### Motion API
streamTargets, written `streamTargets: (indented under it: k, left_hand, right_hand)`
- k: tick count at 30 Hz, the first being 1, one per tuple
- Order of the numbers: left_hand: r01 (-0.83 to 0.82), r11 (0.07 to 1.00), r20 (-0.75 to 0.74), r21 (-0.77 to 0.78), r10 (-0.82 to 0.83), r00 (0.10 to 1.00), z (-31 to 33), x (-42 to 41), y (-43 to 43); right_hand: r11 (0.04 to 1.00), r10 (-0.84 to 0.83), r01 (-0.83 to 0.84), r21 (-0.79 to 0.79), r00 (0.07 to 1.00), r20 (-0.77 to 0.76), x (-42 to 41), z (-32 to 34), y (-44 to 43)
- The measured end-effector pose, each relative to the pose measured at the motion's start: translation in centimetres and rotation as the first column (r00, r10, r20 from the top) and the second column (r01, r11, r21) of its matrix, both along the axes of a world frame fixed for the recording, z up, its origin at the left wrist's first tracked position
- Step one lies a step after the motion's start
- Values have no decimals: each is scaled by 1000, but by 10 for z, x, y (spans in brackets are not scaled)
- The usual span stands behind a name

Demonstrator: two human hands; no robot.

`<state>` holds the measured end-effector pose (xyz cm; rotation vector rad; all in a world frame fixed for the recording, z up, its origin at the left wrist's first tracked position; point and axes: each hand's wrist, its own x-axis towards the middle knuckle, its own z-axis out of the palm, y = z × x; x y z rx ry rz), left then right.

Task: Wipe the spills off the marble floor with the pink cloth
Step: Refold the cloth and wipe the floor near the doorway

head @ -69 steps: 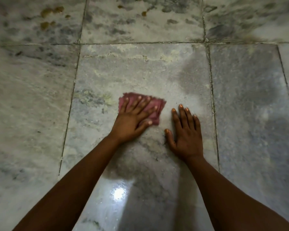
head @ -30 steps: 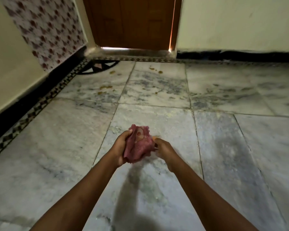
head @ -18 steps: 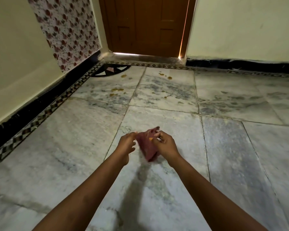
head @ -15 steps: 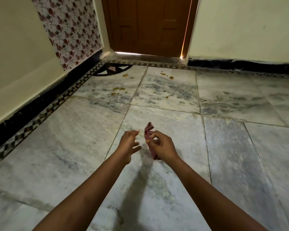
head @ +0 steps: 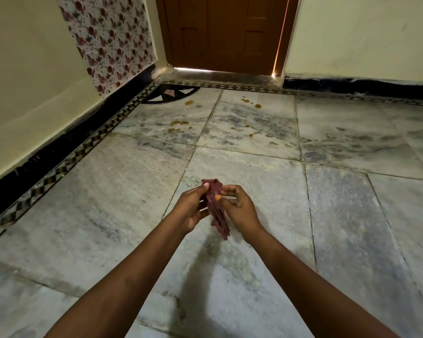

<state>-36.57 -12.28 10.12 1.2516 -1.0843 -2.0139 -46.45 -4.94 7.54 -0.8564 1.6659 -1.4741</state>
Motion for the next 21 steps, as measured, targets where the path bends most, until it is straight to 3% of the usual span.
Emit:
streamTargets:
  k: [6,10,13,16,19,21]
  left_hand:
    - [99,994,15,-55,-99,995,2,0,0]
    - [-9,992,135,-124,26,990,1,2,-5]
    - [-78,989,212,-126,104,972,3,8,-14]
    - [-88,978,233,-187,131,964,11,10,-19]
    - [65,944,232,-324,12,973,23,2,-12]
    - [202,885,287,-420,-81,954,29,-7,0]
  right_hand:
    - [998,-36,28,58,987,159,-3,-2,-3]
    - [985,-144,121,122,970,198,-10,-4,-1]
    - [943,-262,227,244,957,124,-19,-13,1]
    - [917,-243,188,352,963,120,-26,-16,6]
    - [926,-188,68,372,937,296,-21,-17,4]
    - [935,-207,24,354,846,491,-12,-19,1]
